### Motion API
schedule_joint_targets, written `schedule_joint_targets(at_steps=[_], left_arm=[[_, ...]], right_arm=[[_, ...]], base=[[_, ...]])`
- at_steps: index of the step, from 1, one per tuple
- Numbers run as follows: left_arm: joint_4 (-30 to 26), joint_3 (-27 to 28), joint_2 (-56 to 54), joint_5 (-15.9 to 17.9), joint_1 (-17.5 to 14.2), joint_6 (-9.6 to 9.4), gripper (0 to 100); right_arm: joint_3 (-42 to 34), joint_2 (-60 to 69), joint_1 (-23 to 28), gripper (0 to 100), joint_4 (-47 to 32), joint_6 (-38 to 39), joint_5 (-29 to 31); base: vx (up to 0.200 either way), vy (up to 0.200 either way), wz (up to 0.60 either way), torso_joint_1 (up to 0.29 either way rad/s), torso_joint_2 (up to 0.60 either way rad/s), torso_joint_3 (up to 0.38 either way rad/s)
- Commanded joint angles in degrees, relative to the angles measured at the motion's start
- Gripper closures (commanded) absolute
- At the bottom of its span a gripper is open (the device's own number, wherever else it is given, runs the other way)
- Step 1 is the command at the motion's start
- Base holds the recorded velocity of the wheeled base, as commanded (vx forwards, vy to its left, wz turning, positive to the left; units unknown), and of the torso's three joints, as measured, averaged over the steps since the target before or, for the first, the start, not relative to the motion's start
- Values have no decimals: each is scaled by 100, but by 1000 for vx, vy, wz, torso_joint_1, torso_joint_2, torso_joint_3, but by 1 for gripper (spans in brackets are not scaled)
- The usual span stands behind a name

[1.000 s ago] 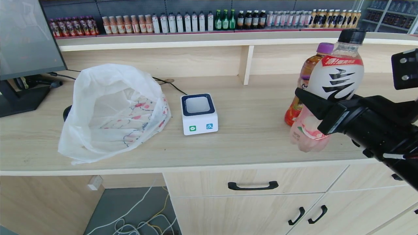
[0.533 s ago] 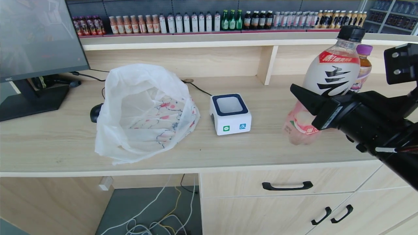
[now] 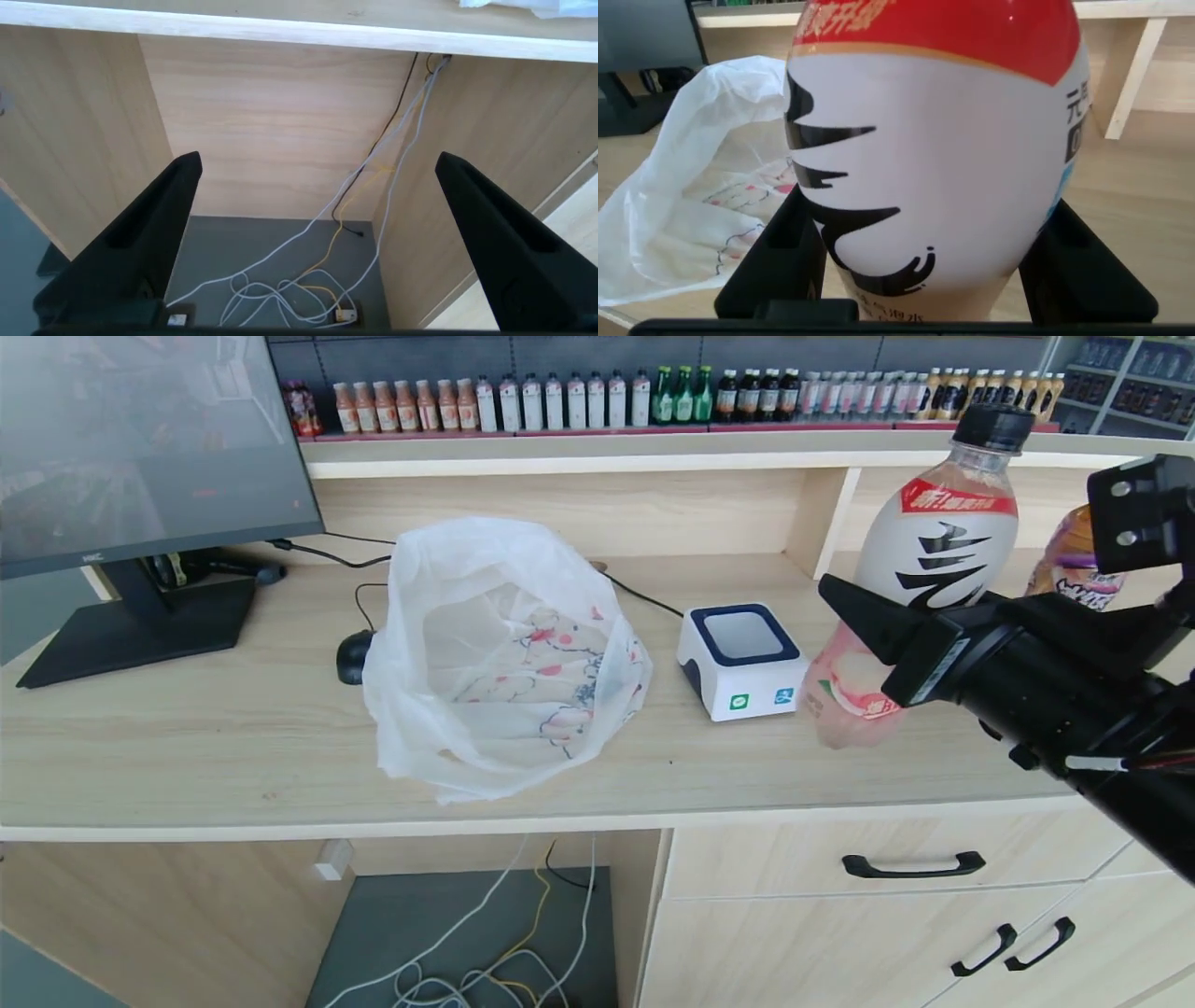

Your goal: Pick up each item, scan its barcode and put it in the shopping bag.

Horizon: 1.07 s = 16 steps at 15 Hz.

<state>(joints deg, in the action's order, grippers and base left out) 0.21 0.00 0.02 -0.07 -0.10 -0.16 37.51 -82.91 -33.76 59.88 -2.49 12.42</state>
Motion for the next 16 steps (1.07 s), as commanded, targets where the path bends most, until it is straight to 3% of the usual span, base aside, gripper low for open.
schedule_joint_targets(at_steps=[1,9,16], left_arm=[[-3,0,-2,-1,1,-2,0],[-3,0,-2,-1,1,-2,0],[-3,0,-2,-1,1,-2,0]], right_arm=[[116,-59,-17,100,6,-24,-3],[1197,-692,-166,100,-3,55,-196],[2199,-1324,-246,100,-3,1022,-530]], base=[[0,0,0,0,0,0],[0,0,0,0,0,0],[0,0,0,0,0,0]])
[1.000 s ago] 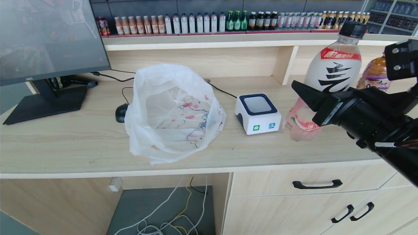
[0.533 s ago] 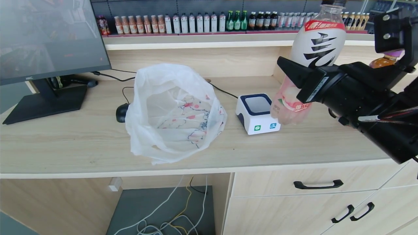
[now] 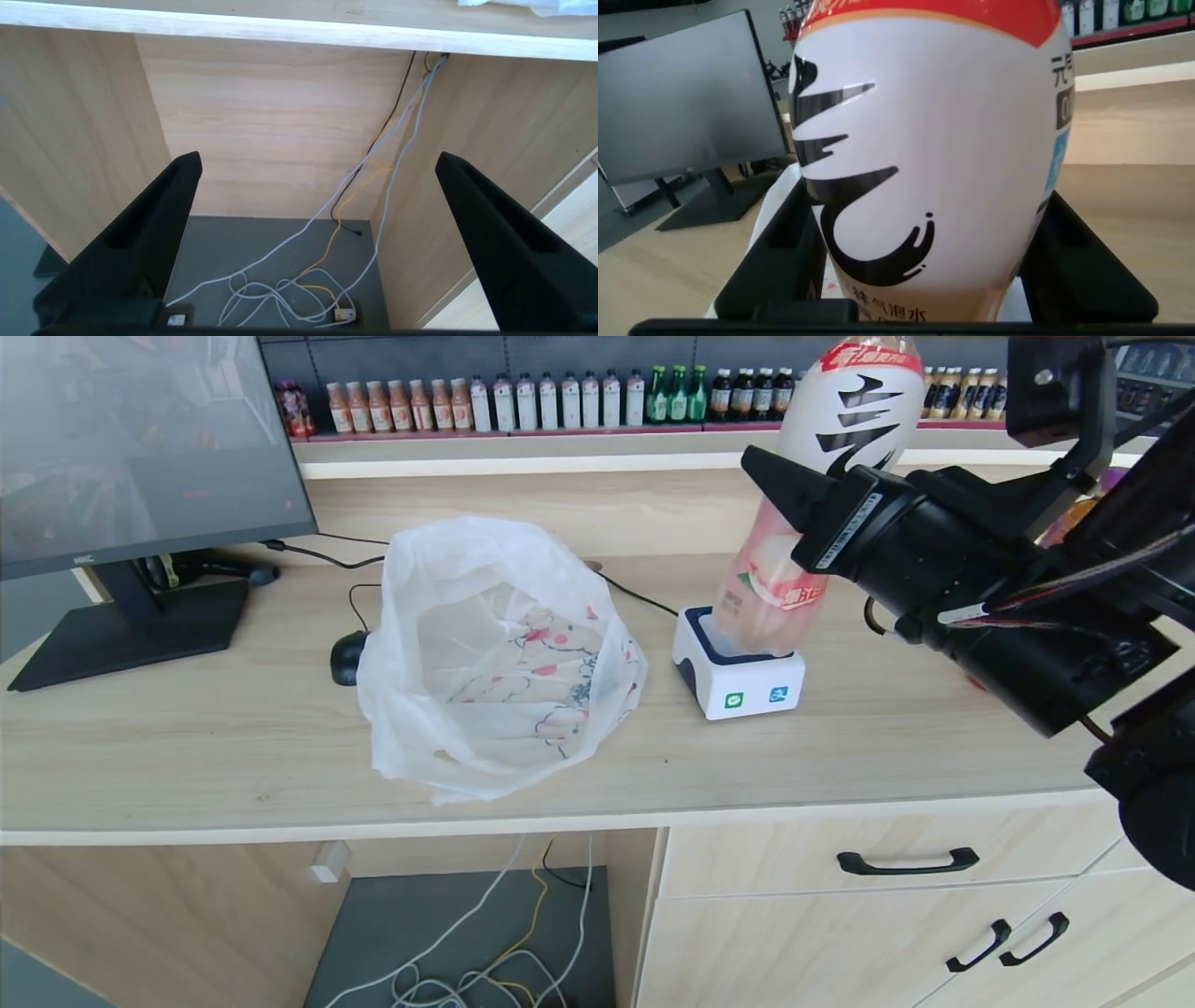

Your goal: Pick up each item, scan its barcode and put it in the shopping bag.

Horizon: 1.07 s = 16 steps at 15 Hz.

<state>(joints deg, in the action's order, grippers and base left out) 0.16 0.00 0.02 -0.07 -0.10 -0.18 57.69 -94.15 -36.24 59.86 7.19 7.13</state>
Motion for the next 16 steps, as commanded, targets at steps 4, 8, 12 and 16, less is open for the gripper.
schedule_joint_targets(at_steps=[4,8,12,16], left_arm=[[2,0,-2,-1,1,1,0],[2,0,-2,-1,1,1,0],[2,0,-2,-1,1,1,0],[2,0,-2,-1,1,1,0]], right_arm=[[586,-464,21,100,-9,617,16],[823,-543,205,100,-35,1557,131],[981,-701,803,100,-44,2708,113],[955,-807,1040,100,-106,3649,95]], base=[[0,0,0,0,0,0],[0,0,0,0,0,0],[0,0,0,0,0,0],[0,0,0,0,0,0]])
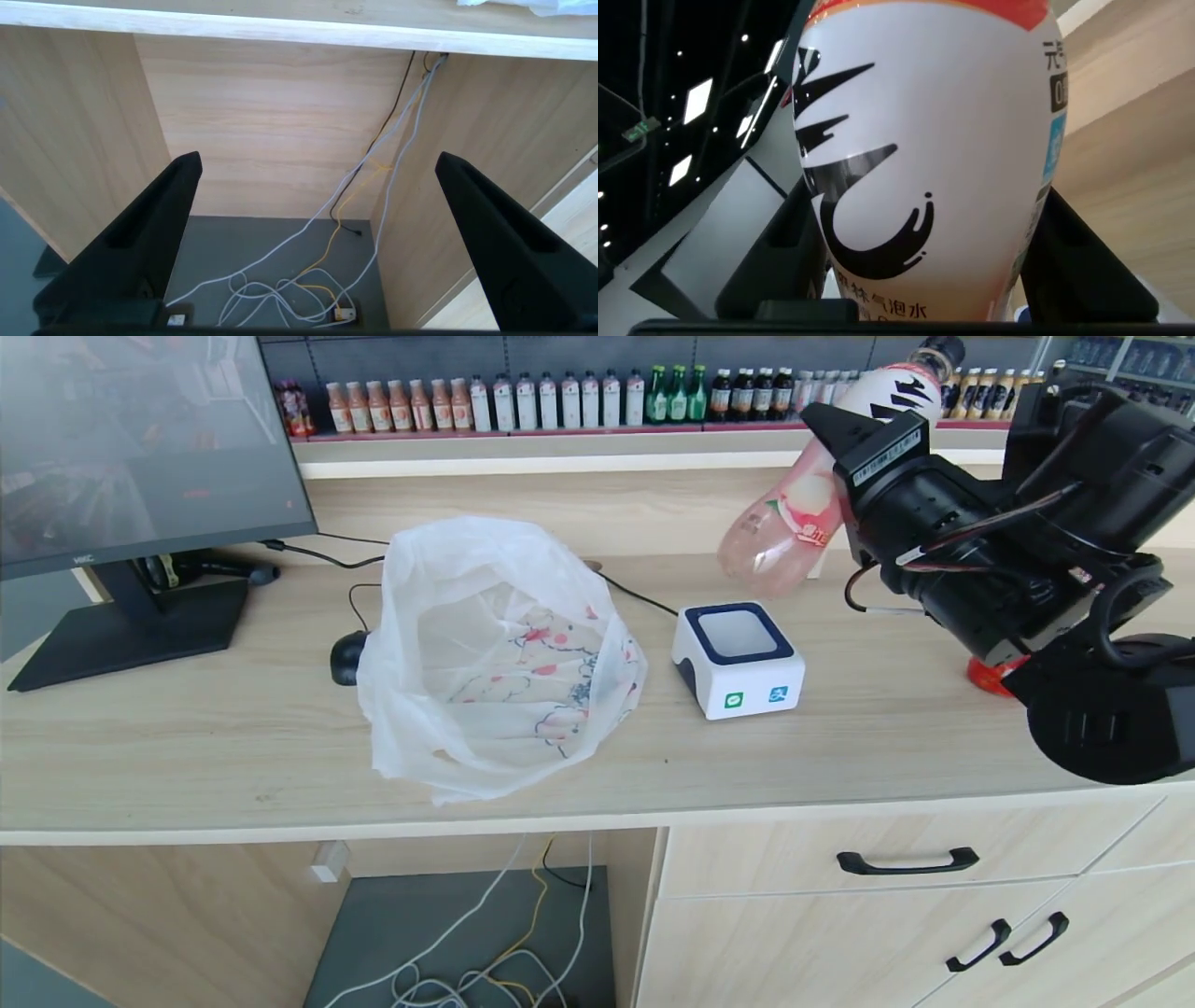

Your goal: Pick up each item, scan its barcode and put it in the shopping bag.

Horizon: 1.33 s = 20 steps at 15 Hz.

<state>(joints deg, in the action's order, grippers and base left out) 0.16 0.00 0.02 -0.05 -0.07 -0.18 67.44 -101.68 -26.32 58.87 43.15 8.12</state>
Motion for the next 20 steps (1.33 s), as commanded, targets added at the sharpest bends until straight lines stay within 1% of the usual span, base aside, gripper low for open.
schedule_joint_targets(at_steps=[1,6,10,12,20], left_arm=[[2,0,-2,-4,-1,1,0],[2,0,-2,-4,-1,1,0],[2,0,-2,-4,-1,1,0],[2,0,-2,-4,-1,1,0],[2,0,-2,5,-1,1,0]], right_arm=[[-29,-71,48,100,-16,202,-3],[-20,-335,74,100,-25,422,-179],[-3,-546,57,100,-25,492,-179],[-73,-554,66,100,-25,633,-179],[-266,-581,57,100,-16,782,-170]], base=[[0,0,0,0,0,0],[0,0,0,0,0,0],[0,0,0,0,0,0],[0,0,0,0,0,0],[0,0,0,0,0,0]])
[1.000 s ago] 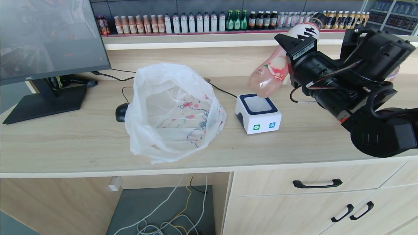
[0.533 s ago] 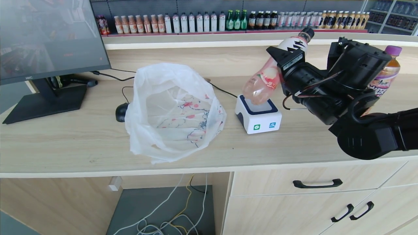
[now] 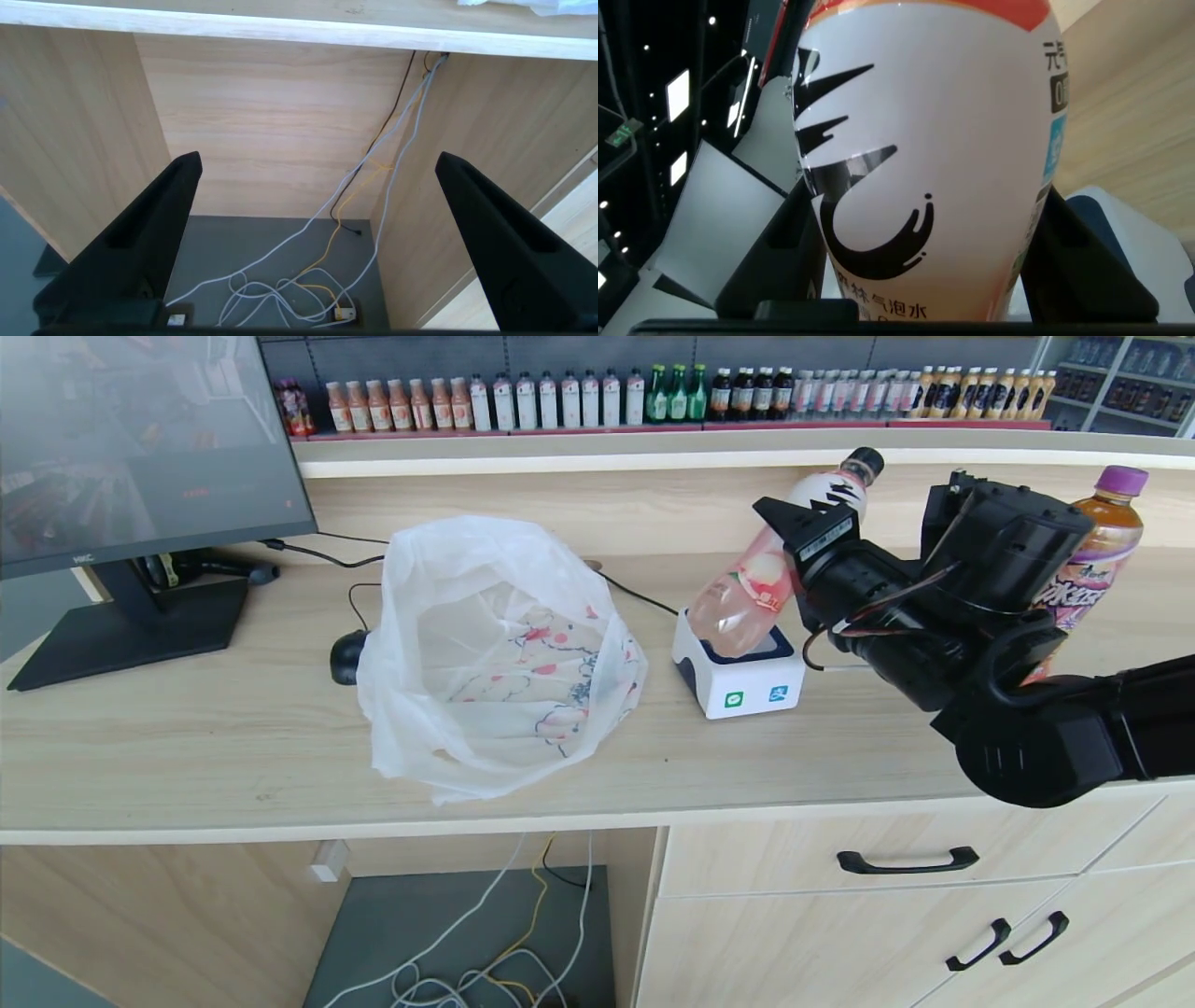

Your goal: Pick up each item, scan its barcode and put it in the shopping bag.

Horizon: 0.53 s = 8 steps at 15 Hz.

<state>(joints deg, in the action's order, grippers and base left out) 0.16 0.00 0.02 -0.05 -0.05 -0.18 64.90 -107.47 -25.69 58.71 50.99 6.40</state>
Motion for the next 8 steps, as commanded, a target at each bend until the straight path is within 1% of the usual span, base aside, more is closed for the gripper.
schedule_joint_targets(at_steps=[1,8], left_arm=[[2,0,-2,-4,-4,1,0],[2,0,-2,-4,-4,1,0]], right_arm=[[-22,-46,-7,100,0,-2,10],[-22,-81,-7,100,0,51,19]], base=[[0,0,0,0,0,0],[0,0,0,0,0,0]])
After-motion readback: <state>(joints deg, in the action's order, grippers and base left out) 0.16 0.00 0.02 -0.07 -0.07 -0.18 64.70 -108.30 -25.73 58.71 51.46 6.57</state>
